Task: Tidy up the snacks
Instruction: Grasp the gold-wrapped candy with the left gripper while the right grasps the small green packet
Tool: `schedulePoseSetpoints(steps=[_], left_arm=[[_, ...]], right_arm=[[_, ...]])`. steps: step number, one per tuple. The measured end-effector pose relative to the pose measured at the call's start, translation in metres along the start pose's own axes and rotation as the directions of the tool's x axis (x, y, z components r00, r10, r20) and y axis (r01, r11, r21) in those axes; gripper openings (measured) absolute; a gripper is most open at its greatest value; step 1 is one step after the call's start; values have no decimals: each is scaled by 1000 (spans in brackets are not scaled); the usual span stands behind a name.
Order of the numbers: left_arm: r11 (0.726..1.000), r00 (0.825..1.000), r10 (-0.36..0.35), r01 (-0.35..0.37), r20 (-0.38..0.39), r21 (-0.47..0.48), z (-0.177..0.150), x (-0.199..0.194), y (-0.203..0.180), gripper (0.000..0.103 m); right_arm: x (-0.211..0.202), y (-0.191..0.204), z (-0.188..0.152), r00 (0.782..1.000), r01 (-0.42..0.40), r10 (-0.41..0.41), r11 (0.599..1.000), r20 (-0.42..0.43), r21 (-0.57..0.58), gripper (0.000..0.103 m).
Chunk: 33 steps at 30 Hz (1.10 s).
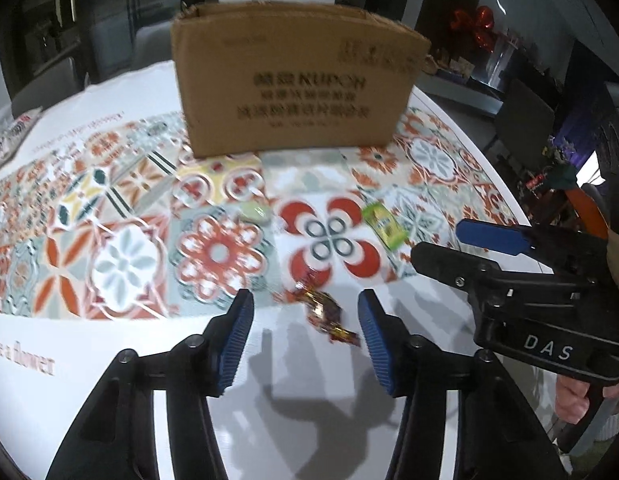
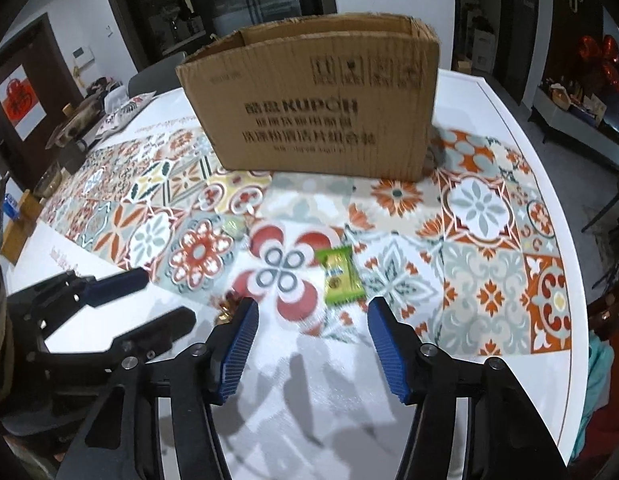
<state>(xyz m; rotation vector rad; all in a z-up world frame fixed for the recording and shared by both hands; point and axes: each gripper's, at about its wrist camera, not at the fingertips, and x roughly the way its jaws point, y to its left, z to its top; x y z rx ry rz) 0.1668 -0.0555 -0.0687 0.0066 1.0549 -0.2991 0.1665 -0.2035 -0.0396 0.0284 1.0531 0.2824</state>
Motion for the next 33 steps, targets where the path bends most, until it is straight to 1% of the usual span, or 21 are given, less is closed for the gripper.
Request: schedulePoseSetpoints(steps=[2,6,10,11,12,13,14,16,18,22,24,28,30,32,33], left_arm=[[1000,1000,-8,8,-15,2,-2,7,-5,50],[1000,999,3,-2,-42,15,-2,20,-12,49],[1000,998,22,-21,-63,11,-2,32,-14,40],[1000,997,22,-21,-68,7,-2,35,-13,40],[1000,997,25,-25,-76,0,-3,37,-12,40],[1000,996,27,-27,-79,-5,-3,39,-12,38],[1000,996,28,-29,-81,-8,-3,40,-11,32],[999,995,32,-34,-98,-11,-3,44,-9,24],[999,995,24,-26,-94,-20,-1,46,-8,24],[999,997,37,-39,-74,-24,7,44,-5,24],[999,997,39,-41,-64,-29,12,42,-1,24],[998,998,47,-49,-47,-39,21,41,3,24],[998,998,45,-47,-44,-44,24,42,4,24],[998,998,41,-43,-44,-46,27,42,5,24],[998,998,41,-43,-42,-46,28,42,5,24]], right_arm=[[4,-5,-4,1000,-2,2,1000,-11,2,54],[10,-12,-9,1000,-20,20,1000,-23,24,54],[19,-14,-10,999,-23,23,1000,-29,17,52],[21,-14,-10,999,-27,27,1000,-30,15,49],[23,-15,-9,999,-28,28,999,-32,16,49],[26,-15,-8,999,-30,30,999,-32,14,49],[28,-15,-8,999,-29,30,1000,-33,10,49],[33,-15,-5,999,-22,23,1000,-38,4,49],[37,-15,-2,999,-20,20,1000,-39,-5,49],[46,-14,7,999,-9,8,1000,-41,-13,49],[51,-14,11,999,1,-2,1000,-45,-18,45],[59,-14,18,999,15,-17,999,-52,-37,44],[64,-14,21,998,18,-20,999,-63,-37,38],[69,-15,23,997,12,-15,999,-75,-36,36],[71,-15,24,996,10,-13,999,-84,-35,33]])
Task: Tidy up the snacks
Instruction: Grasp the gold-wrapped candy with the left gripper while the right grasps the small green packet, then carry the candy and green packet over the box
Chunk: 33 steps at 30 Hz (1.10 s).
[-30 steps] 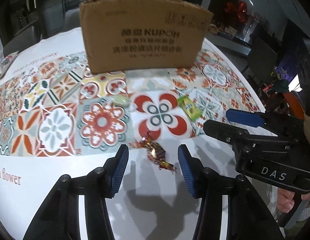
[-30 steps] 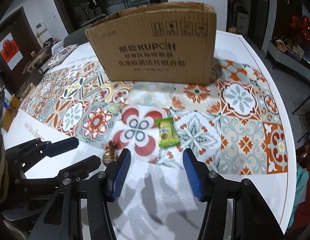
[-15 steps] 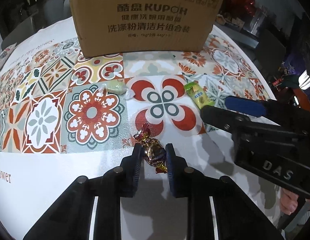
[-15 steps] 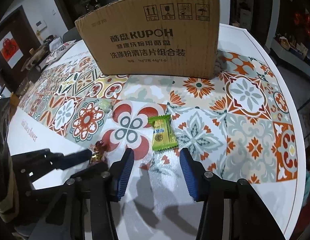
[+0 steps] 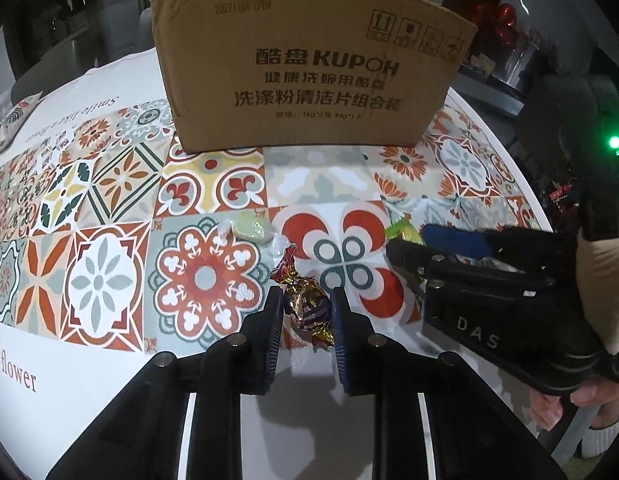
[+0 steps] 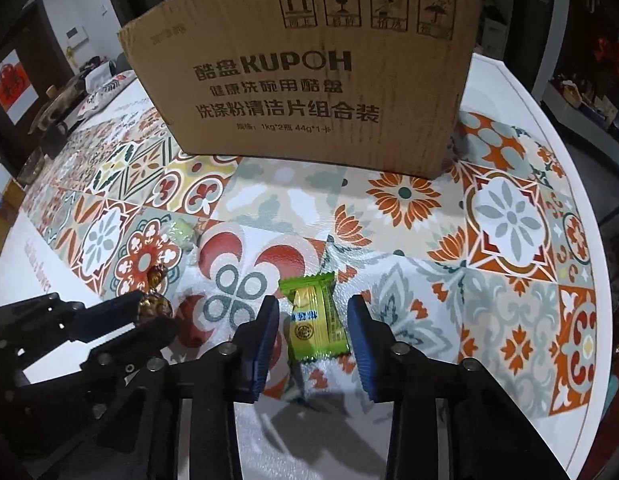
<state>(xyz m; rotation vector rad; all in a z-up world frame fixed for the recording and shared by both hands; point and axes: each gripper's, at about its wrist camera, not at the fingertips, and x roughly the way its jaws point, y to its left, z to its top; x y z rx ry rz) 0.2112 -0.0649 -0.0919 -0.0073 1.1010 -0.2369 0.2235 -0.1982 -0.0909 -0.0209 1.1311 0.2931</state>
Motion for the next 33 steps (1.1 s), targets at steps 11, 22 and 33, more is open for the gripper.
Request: schedulePoseSetpoints(steps=[11,22,33], left_arm=[[1000,999,-8,8,37,-5,4,-11,5,24],[999,992,-40,39,122,9,18,-54,8,24],[999,969,-35,27,245,36,52,-105,15,24]], right_arm=[[-14,5,0,999,-15,15,1000,33,7,25],[-65,15,7,988,2,-5,1000,155,17,25],[-118,27,33,957,11,-19,1000,290,28,25]])
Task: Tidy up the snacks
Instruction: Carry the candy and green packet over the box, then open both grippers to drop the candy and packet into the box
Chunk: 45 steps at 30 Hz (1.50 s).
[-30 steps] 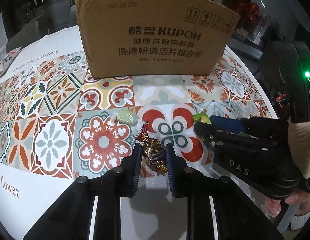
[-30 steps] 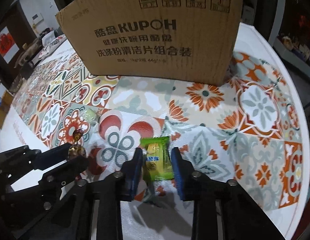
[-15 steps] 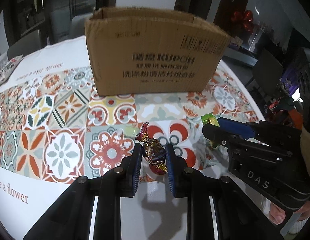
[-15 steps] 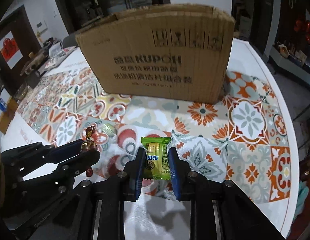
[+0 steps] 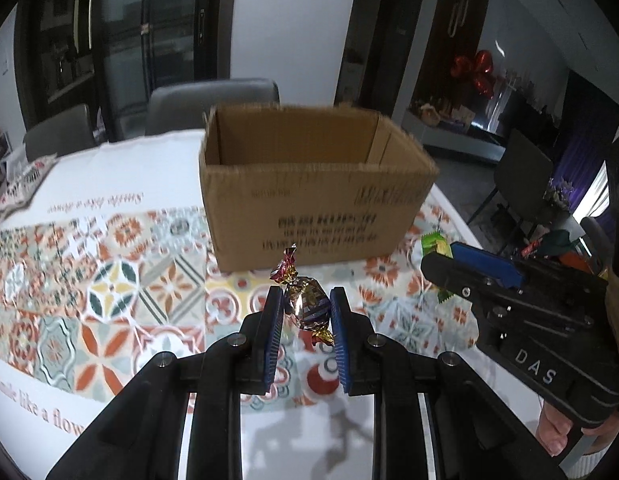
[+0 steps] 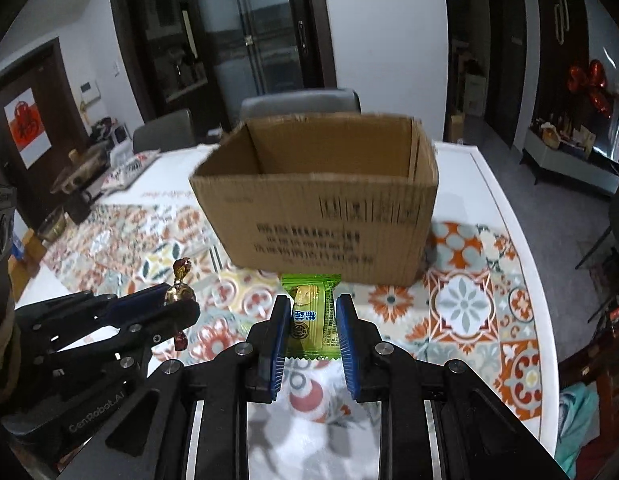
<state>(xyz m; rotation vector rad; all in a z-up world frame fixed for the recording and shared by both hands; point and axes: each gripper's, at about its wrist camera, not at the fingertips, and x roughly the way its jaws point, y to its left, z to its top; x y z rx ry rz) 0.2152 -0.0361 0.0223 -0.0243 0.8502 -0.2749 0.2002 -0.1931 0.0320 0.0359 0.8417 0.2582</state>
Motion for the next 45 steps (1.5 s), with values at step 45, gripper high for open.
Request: schedulePoseSetpoints(steps=[45], left_arm=[[997,997,72,-72,8,17,158,52,20,25]], right_arm=[[33,-23,140,1000,23,-22,999,16,-33,25]])
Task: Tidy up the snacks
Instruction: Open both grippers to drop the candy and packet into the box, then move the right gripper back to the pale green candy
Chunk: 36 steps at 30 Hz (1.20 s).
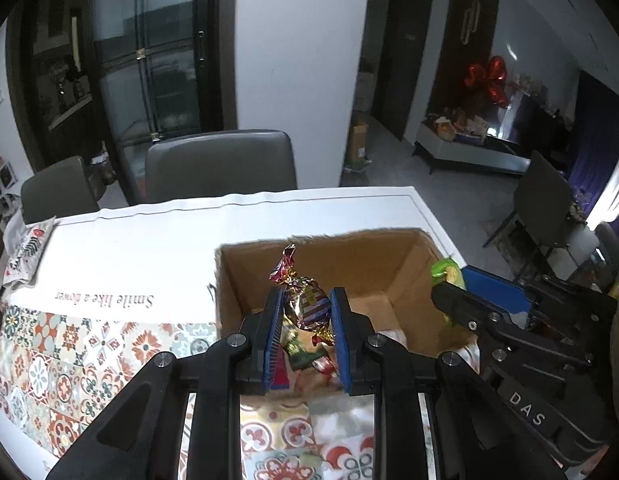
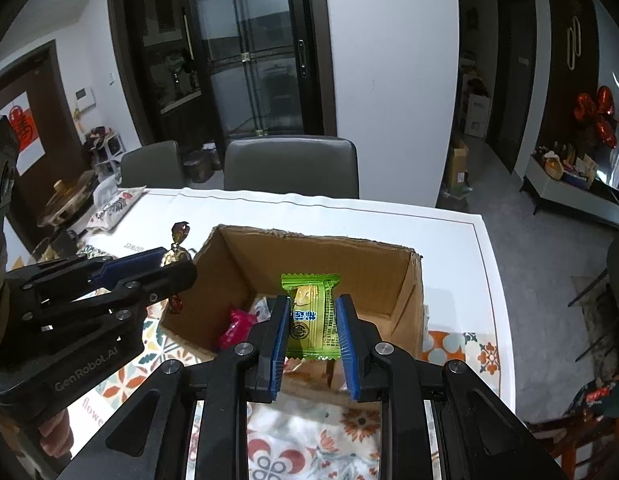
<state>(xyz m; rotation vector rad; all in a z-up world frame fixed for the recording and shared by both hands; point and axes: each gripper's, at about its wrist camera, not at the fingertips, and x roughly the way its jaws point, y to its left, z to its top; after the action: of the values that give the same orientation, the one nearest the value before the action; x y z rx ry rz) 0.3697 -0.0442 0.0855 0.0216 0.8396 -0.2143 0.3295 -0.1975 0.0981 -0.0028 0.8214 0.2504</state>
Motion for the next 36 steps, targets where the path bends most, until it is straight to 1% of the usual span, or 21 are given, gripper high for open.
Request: schedulePoseSetpoints(steps=[2,3,5,6,9,11,15,19,26,33,36], left_arm=[[1000,1000,28,-28,-6,-1,2,3,2,43],[999,999,34,-34,-6,-7,2,3,4,44],[999,999,45,-45,-5,-5,-3,1,6,45],[998,998,59,-59,-6,0,-7,-1,6,45],[995,996,94,-94,8,22,-20,-9,5,47],[993,994,111,-112,22,28,-31,-17,6,47],[993,992,122,-122,29,5,-46,-28,15,47],[988,987,156,-156,34,-12,-64,-39,27,52],[980,980,197,-196,30,-28,-104,-49,43,53],[978,981,195,-195,-11,-68,-138,-51,56,57],[981,984,175,-178,-44,-80,-153,-45,58,57]], right_arm=[[6,-3,4,1000,6,-6,1000,1,11,27],[8,-4,5,1000,10,-10,1000,2,16,34],[9,-8,5,1000,26,-26,999,-4,37,41],[8,-9,3,1000,31,-31,998,-1,47,42],[4,-5,-3,1000,28,-28,999,4,34,42],[-1,1,-10,1000,19,-19,1000,13,6,42],[-6,17,-23,1000,-1,1,1000,22,-31,42],[-7,33,-38,1000,-19,19,998,11,-63,42],[5,61,-72,995,-84,78,990,-57,-114,42],[20,78,-99,988,-116,100,984,-119,-137,42],[26,84,-109,983,-125,102,981,-152,-151,42]])
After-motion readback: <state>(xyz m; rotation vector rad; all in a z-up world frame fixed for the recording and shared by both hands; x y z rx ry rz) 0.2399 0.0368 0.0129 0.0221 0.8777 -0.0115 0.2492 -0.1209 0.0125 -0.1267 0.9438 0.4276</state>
